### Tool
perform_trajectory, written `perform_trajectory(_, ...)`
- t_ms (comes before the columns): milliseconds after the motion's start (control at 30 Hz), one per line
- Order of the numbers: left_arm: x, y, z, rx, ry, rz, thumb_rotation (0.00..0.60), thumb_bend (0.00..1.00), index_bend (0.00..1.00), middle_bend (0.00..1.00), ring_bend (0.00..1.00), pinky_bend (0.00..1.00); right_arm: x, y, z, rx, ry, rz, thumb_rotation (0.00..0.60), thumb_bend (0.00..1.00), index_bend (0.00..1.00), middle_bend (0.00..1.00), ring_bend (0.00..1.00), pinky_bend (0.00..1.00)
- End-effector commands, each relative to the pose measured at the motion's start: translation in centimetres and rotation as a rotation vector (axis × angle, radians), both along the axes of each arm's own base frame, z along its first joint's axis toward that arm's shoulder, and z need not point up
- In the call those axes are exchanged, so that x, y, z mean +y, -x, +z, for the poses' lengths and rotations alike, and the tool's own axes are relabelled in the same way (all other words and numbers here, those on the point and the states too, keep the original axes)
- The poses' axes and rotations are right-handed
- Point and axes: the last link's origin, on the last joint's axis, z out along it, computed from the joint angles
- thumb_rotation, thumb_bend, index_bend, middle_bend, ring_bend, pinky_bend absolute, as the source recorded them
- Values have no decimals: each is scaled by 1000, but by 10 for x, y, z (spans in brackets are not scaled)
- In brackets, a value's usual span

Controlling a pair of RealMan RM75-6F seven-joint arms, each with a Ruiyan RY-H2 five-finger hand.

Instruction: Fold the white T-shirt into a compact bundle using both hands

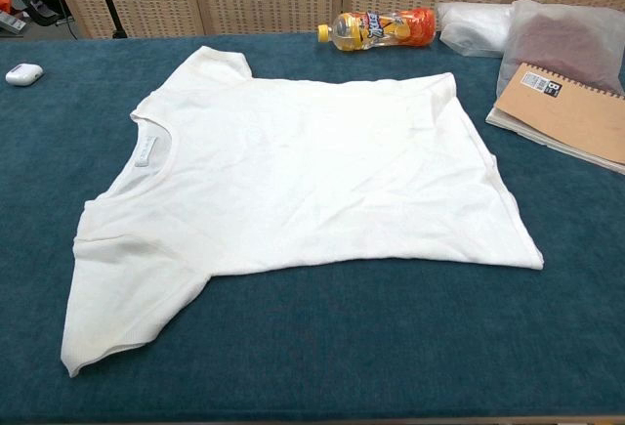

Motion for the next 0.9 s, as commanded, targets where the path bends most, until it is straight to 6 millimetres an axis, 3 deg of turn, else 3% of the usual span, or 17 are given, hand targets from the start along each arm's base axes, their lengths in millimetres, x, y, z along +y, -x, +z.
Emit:
perform_trajectory(33,0,0,0,1,2,2,600,0,0,0,0,0,0,0,0,1,-1,-1,600,0,0,0,0,0)
perform_trajectory(900,0,0,-2,-1,15,10,600,0,0,0,0,0,-1,0,-6,-1,-42,-2,600,0,0,0,0,0)
